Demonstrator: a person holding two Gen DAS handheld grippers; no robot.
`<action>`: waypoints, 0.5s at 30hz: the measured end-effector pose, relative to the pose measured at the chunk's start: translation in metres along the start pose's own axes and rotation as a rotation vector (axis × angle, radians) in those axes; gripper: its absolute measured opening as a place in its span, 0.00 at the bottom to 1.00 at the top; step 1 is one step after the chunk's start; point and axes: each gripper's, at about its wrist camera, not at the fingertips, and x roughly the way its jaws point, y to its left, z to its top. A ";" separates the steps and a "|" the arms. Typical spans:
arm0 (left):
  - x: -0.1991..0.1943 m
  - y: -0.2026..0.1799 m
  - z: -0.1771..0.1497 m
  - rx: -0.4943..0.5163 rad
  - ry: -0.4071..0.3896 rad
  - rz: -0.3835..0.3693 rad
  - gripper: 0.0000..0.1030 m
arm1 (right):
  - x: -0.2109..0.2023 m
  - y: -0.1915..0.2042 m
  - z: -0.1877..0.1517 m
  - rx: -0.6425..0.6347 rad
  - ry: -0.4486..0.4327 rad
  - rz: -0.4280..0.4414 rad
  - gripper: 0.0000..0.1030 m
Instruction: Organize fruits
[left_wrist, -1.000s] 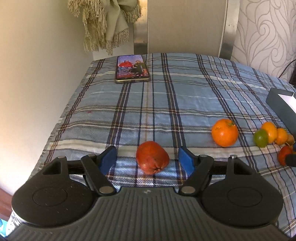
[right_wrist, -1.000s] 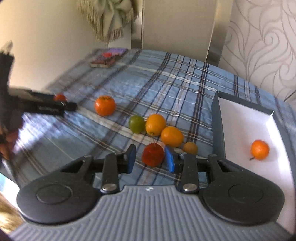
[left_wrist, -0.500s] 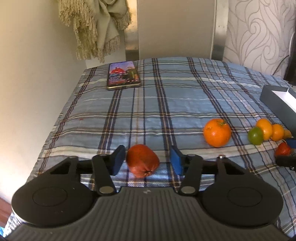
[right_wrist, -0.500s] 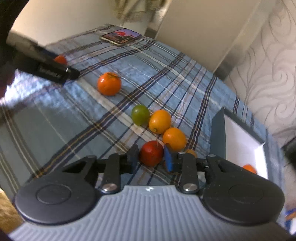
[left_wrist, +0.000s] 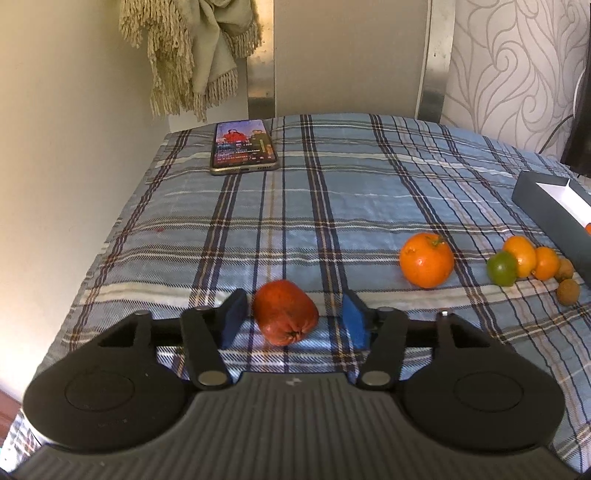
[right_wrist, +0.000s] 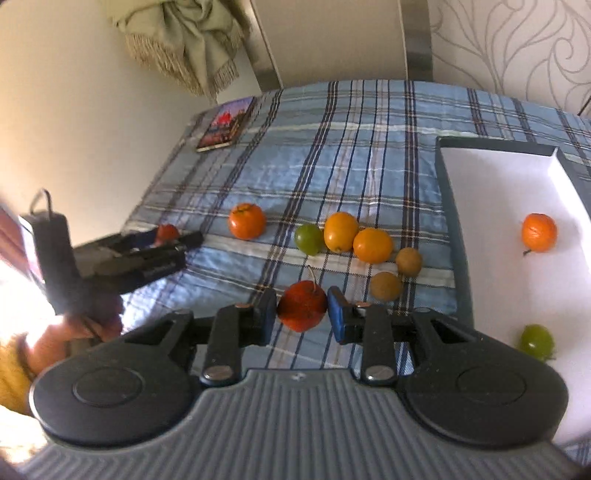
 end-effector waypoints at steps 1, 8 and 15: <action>-0.001 0.000 -0.001 0.002 -0.001 -0.001 0.64 | -0.004 0.001 0.001 0.005 -0.005 0.000 0.32; -0.002 0.001 -0.002 0.003 -0.003 -0.010 0.63 | -0.026 0.007 0.003 0.023 -0.037 -0.013 0.32; -0.003 0.004 -0.001 -0.005 -0.011 -0.007 0.39 | -0.032 0.012 0.004 0.032 -0.049 -0.035 0.32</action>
